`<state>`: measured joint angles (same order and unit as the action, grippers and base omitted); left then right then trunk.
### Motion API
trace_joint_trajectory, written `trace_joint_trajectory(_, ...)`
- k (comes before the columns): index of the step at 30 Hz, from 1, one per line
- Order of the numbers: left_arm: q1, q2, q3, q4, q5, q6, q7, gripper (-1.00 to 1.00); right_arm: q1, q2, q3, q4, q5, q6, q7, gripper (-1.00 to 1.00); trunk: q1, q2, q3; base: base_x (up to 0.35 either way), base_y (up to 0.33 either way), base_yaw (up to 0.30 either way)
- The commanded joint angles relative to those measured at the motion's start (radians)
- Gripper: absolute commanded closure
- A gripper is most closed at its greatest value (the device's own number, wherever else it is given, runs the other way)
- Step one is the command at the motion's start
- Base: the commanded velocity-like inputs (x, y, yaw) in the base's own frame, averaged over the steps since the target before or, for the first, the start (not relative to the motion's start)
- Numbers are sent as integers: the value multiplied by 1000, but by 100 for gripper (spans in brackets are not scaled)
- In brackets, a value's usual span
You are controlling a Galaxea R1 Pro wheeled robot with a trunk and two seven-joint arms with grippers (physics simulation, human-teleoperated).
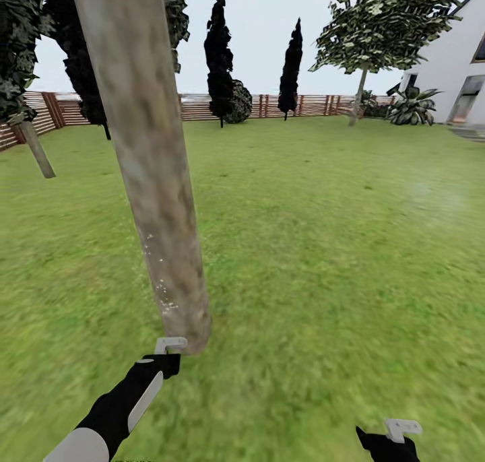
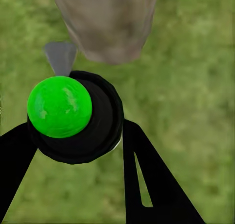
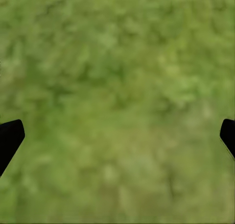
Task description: In the garden, pick up the pesticide atomizer on the floor and spray pesticide onto both trees until each tree trunk is fully covered.
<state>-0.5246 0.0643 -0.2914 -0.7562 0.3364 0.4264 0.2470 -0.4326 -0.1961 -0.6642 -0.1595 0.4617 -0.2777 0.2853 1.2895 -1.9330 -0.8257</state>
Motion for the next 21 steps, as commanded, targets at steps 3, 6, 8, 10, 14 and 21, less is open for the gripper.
trace_joint_trajectory(3,0,0,0,0,0,0,0,100,0,-1,0,0,0,0,0,-100,0,0,0,96,-260,277)
trace_joint_trajectory(6,0,0,0,0,0,0,0,100,0,0,0,0,0,0,0,-100,0,0,0,96,-261,220)
trace_joint_trajectory(8,0,0,0,0,0,0,0,100,0,-1,0,0,0,0,0,-100,0,0,0,96,-261,37)
trace_joint_trajectory(10,0,0,0,0,0,0,0,100,0,-2,0,0,0,0,0,-100,0,0,0,96,-261,5)
trace_joint_trajectory(14,0,0,0,1,0,0,0,100,0,0,0,0,0,0,0,-100,0,0,0,96,-261,30)
trace_joint_trajectory(21,0,-1,0,1,0,0,0,100,0,1,0,0,0,0,0,-100,0,0,0,96,-261,235)
